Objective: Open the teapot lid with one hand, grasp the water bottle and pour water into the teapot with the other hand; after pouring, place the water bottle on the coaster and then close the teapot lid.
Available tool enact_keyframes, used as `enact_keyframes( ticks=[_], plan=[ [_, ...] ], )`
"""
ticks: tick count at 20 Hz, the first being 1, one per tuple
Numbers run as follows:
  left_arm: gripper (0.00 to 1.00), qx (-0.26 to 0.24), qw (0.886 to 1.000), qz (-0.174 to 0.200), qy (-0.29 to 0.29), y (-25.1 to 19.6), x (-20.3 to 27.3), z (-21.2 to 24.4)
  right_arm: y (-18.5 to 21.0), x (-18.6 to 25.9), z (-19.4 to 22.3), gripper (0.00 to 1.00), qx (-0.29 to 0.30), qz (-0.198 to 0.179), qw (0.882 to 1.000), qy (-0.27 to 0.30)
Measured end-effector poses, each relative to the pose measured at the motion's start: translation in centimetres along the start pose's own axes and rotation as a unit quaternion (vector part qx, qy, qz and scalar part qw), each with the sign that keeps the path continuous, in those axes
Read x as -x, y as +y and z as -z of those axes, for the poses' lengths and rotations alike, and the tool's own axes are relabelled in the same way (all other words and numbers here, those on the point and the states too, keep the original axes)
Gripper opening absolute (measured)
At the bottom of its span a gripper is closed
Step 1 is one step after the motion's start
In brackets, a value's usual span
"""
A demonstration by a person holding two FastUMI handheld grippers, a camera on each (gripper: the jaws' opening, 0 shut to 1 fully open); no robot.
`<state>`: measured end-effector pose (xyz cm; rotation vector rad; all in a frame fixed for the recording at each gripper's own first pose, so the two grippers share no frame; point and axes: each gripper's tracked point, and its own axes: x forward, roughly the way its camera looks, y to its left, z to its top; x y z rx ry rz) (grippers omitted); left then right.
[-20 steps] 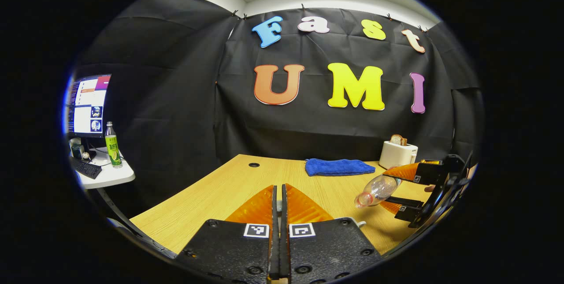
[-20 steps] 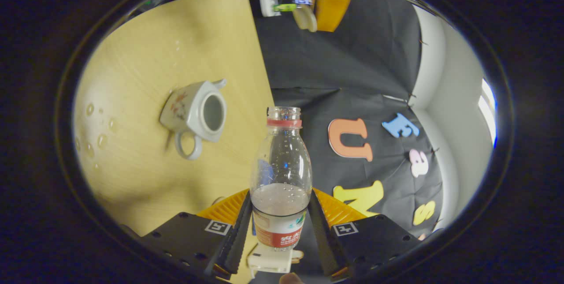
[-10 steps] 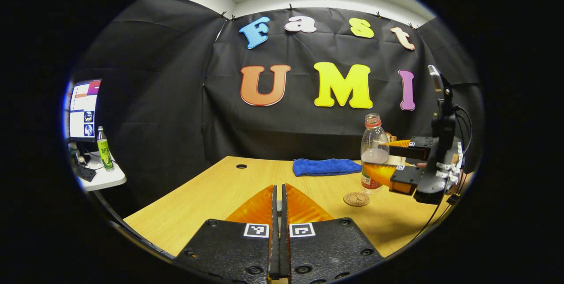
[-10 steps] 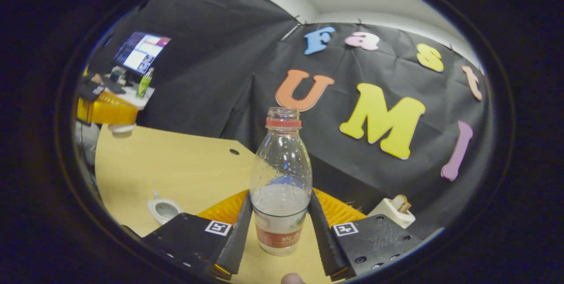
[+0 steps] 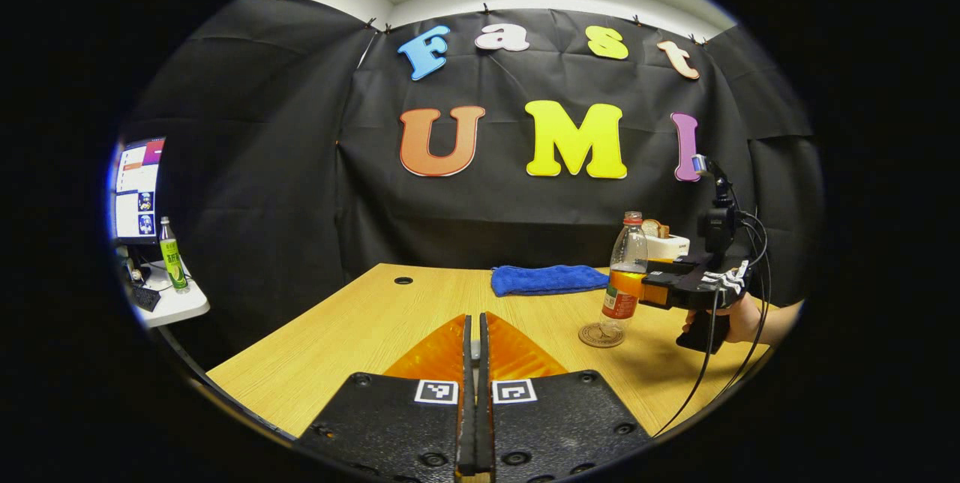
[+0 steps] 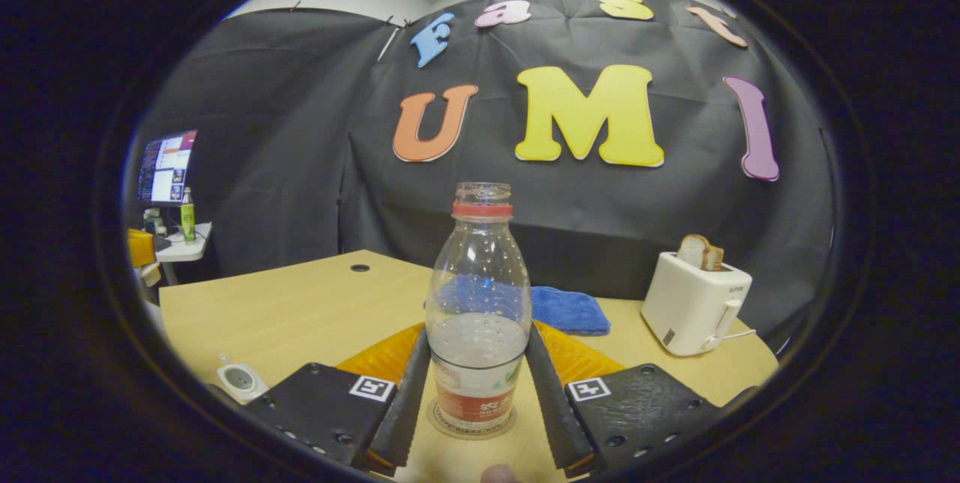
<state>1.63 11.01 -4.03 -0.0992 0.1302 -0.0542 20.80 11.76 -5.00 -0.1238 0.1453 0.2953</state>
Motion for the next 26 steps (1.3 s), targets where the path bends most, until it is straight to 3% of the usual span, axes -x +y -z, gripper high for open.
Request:
enact_keyframes(
  ticks=[10,15,17,18,19,26],
  plan=[
    [0.02,-0.003,1.0,-0.008,0.011,0.8,-0.2,0.6,-0.8,-2.8,1.5,0.7,-0.012,0.0,1.0,0.017],
    [0.02,-0.007,1.0,-0.002,0.011,0.3,-0.1,0.6,-0.9,-2.7,1.6,0.76,-0.008,-0.004,1.0,0.019],
    [0.02,-0.008,1.0,-0.002,0.015,0.3,-0.3,0.6,-0.9,-2.7,1.8,0.88,-0.01,-0.005,1.0,0.024],
    [0.03,-0.008,1.0,-0.002,0.015,0.3,-0.3,0.6,-0.7,-2.6,1.9,0.87,-0.012,-0.008,1.0,0.026],
    [0.03,-0.008,1.0,-0.002,0.014,0.3,-0.1,0.6,-0.6,-2.6,1.8,0.98,-0.012,-0.009,0.999,0.028],
    [0.03,-0.007,1.0,0.001,-0.013,-0.8,0.8,-1.5,-2.5,1.0,3.3,0.95,-0.043,-0.001,0.998,0.048]
  ],
)
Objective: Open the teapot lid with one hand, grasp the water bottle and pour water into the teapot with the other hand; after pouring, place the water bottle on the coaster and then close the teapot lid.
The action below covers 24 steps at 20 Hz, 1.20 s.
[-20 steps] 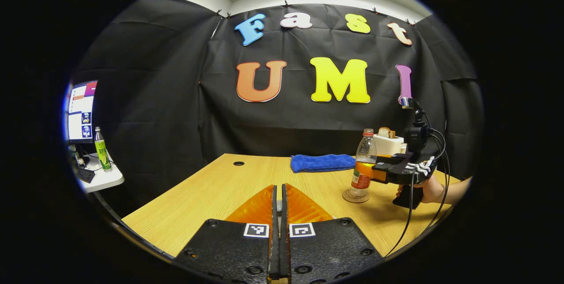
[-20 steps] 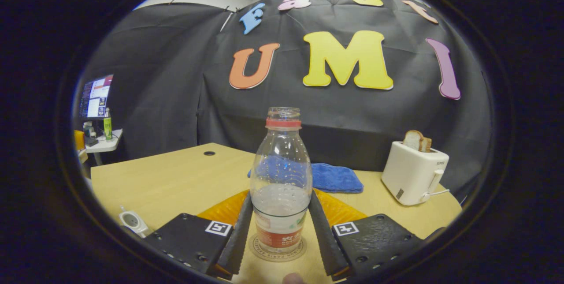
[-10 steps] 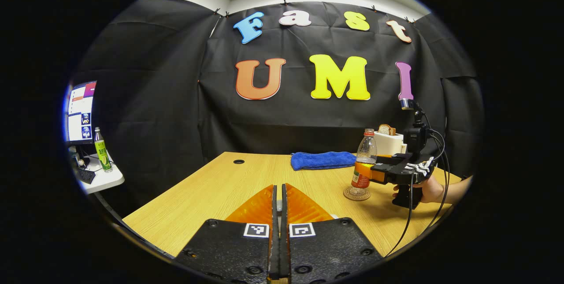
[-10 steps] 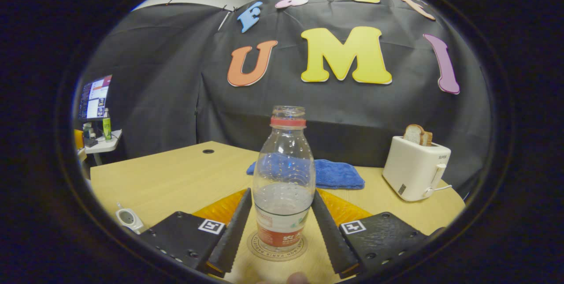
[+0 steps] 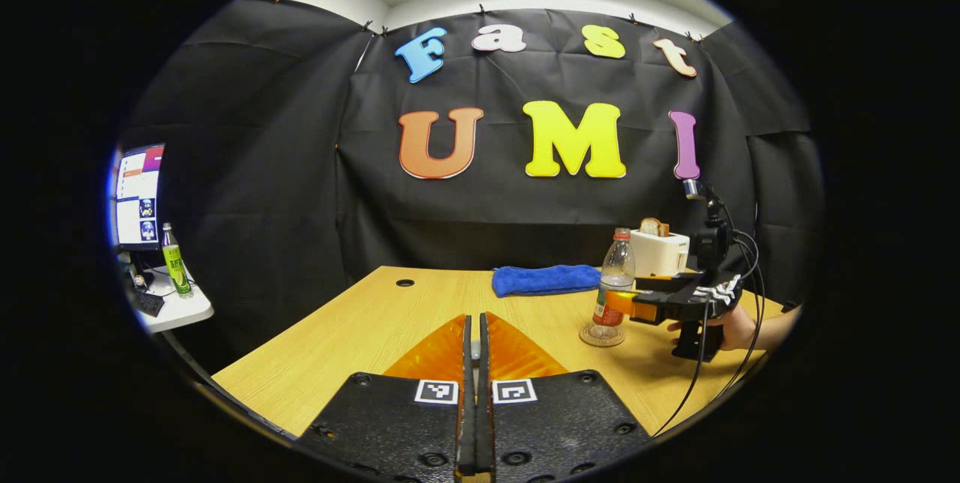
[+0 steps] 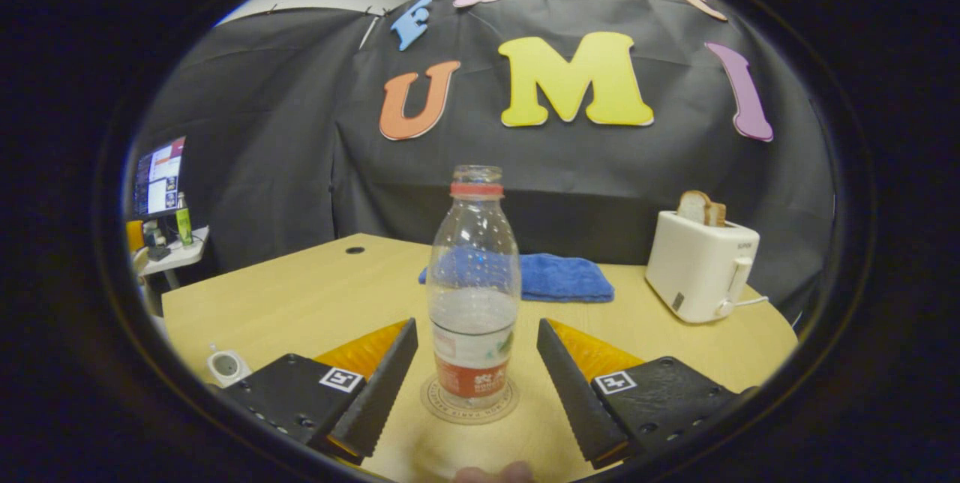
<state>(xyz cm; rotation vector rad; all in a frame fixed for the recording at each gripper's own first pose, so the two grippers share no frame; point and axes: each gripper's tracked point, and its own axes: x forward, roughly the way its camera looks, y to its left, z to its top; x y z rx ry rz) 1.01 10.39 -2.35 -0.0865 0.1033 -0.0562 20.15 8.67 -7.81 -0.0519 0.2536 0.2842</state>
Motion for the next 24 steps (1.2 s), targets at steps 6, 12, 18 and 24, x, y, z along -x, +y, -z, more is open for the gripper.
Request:
enact_keyframes(
  ticks=[6,12,18,24],
  plan=[
    [0.03,0.005,1.0,0.026,-0.001,-3.8,-0.9,2.1,-3.0,9.3,1.3,0.97,-0.019,0.032,0.999,-0.034],
    [0.03,0.023,0.999,0.044,0.014,-6.9,-3.1,5.4,-5.5,16.3,2.4,0.93,-0.014,0.079,0.994,-0.071],
    [0.04,0.014,0.998,0.041,0.041,-7.5,-5.4,8.4,-6.7,18.3,2.3,0.94,0.01,0.103,0.99,-0.091],
    [0.04,0.019,0.998,0.037,0.054,-7.3,-6.3,9.3,-7.0,18.0,2.5,0.94,0.009,0.106,0.99,-0.091]
  ],
)
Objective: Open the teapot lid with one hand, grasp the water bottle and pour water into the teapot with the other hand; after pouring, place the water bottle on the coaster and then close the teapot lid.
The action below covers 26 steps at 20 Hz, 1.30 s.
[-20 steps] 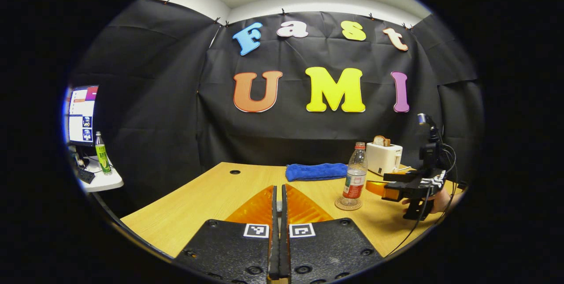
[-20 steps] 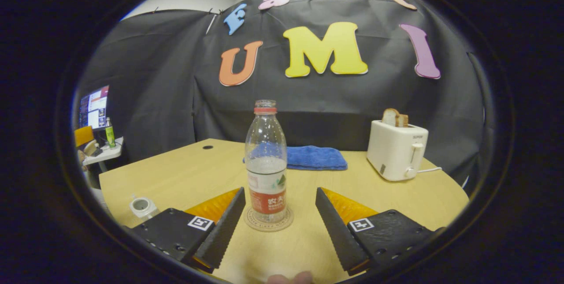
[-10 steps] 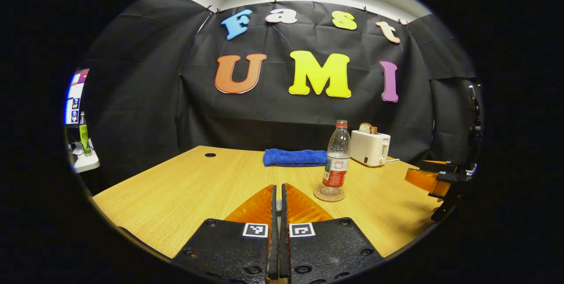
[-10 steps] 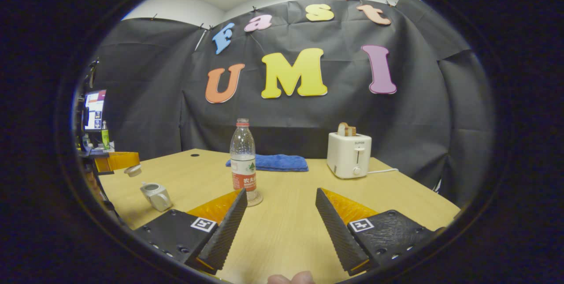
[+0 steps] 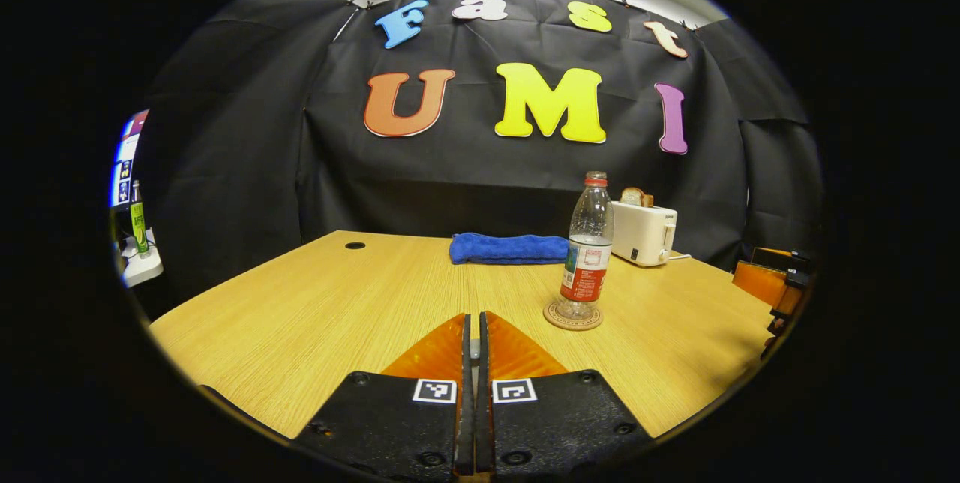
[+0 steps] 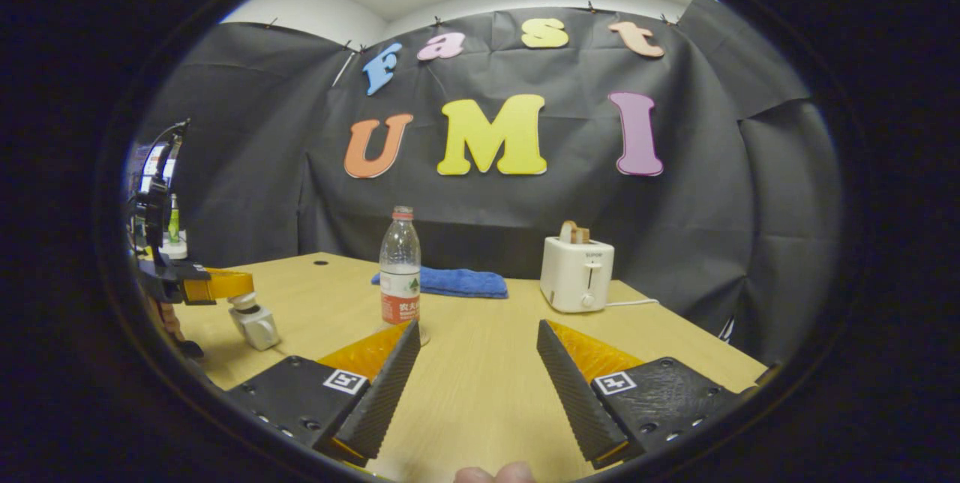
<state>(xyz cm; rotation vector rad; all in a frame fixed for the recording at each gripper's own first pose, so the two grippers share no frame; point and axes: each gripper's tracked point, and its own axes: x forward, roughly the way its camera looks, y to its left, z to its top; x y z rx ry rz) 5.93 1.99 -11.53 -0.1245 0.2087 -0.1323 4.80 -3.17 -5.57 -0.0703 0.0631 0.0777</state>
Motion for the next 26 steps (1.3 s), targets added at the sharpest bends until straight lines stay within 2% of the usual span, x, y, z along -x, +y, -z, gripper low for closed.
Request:
enact_keyframes(
  ticks=[7,11,12,16,20,23,26],
  plan=[
    [0.04,0.007,1.0,-0.004,0.013,0.2,-0.5,1.2,-0.2,0.1,0.2,0.94,0.003,0.003,1.0,-0.003],
    [0.11,0.005,1.0,-0.011,0.017,0.4,-0.4,1.3,-0.1,0.3,0.0,0.94,0.003,0.004,1.0,-0.006],
    [0.18,0.003,1.0,-0.02,0.017,0.8,-0.3,1.3,-0.2,0.4,0.1,0.94,0.002,0.006,1.0,-0.006],
    [1.0,-0.002,0.997,-0.082,-0.014,2.4,0.9,-1.6,-0.6,0.6,0.1,0.94,-0.026,0.024,0.999,-0.007],
    [1.0,-0.022,0.992,-0.096,-0.08,0.3,4.3,-7.3,-0.9,1.7,-1.9,0.94,-0.044,0.033,0.998,-0.03],
    [1.0,-0.013,0.991,-0.075,-0.11,-3.2,6.7,-10.4,-1.3,2.9,-3.4,0.94,-0.05,0.044,0.997,-0.047],
    [1.0,-0.033,0.988,-0.072,-0.131,-5.6,8.9,-11.7,-1.4,4.9,-3.4,0.93,-0.045,0.047,0.997,-0.045]
  ],
)
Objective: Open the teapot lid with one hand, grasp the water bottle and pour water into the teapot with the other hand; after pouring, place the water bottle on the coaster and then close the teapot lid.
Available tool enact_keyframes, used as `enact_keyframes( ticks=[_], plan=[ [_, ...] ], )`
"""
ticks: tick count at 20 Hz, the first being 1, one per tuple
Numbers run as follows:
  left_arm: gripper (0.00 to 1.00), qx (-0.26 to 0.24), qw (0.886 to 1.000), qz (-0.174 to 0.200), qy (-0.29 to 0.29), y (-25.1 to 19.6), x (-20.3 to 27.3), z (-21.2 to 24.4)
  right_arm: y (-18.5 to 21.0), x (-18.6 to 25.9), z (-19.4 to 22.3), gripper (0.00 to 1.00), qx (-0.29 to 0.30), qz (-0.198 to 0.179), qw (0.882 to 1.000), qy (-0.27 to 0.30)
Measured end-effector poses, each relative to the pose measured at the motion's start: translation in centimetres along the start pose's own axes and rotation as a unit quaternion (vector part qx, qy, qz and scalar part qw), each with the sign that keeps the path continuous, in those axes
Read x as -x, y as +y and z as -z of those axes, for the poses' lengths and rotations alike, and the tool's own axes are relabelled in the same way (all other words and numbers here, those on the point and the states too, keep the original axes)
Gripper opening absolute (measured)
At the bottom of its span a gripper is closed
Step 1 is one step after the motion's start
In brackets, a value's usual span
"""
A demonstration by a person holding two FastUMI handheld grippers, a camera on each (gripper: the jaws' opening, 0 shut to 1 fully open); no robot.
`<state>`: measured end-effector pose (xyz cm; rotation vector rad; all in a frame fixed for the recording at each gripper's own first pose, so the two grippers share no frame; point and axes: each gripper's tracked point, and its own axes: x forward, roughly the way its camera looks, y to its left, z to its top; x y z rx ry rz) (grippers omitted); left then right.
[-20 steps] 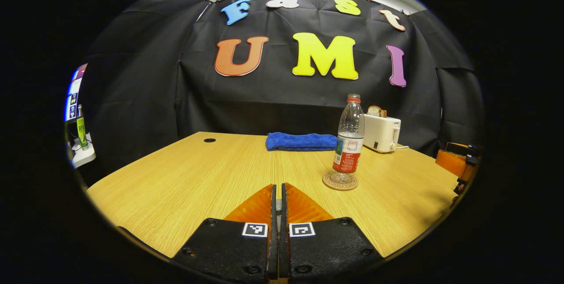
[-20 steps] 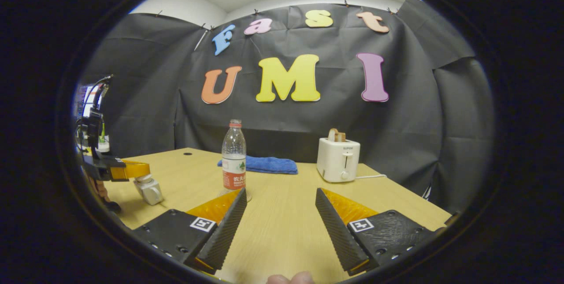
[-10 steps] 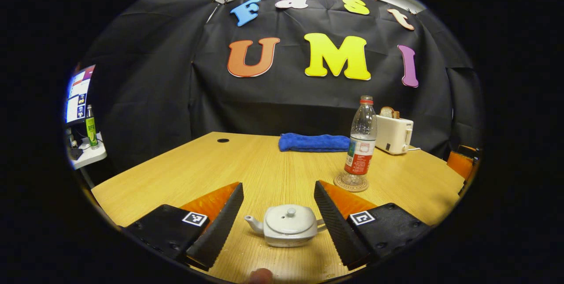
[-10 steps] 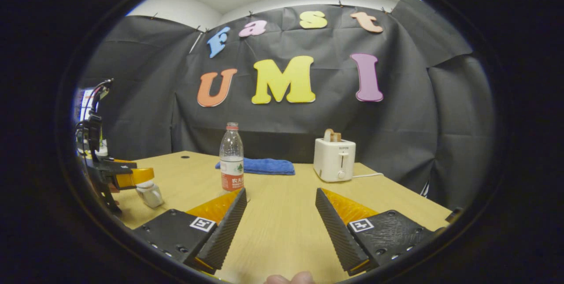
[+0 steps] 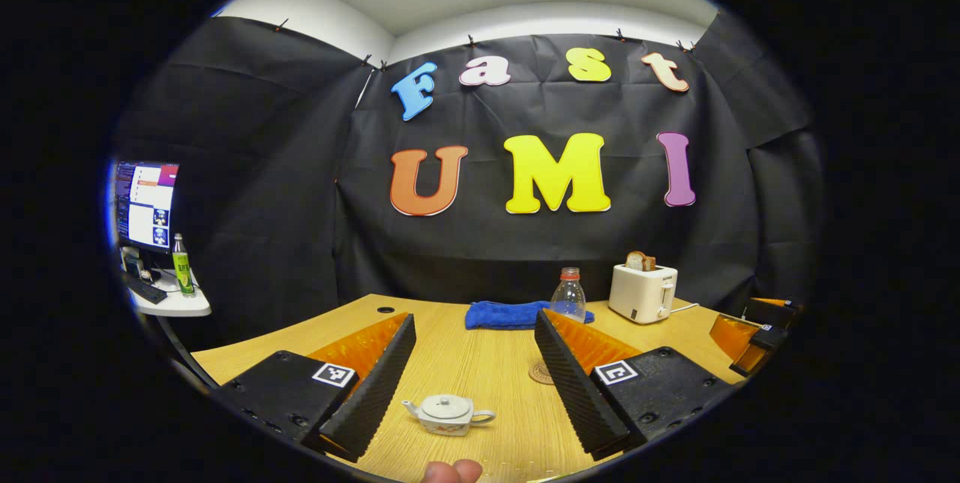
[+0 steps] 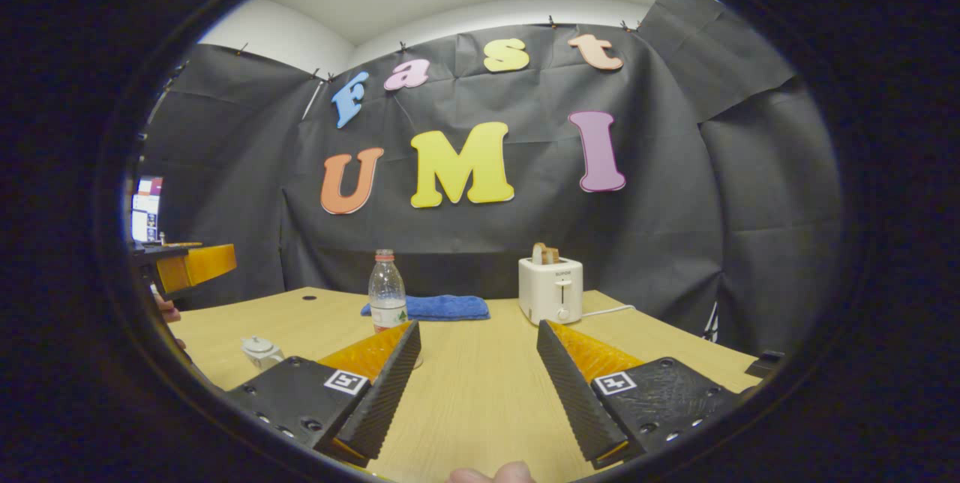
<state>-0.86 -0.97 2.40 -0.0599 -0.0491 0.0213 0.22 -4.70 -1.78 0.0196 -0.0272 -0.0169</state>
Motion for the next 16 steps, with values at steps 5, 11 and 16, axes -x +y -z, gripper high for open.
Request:
enact_keyframes(
  ticks=[5,11,16],
  plan=[
    [1.0,-0.003,1.0,0.025,-0.001,-3.9,3.0,0.7,-0.6,3.0,-1.1,0.93,0.021,0.015,1.0,-0.015],
    [0.99,-0.018,0.999,0.035,0.003,-4.4,3.3,1.7,0.0,3.8,-0.3,0.94,0.02,0.016,1.0,-0.007],
    [0.99,-0.013,0.999,0.028,0.009,-3.6,3.1,1.9,1.2,3.3,-0.4,0.94,0.025,0.009,1.0,-0.003]
  ],
)
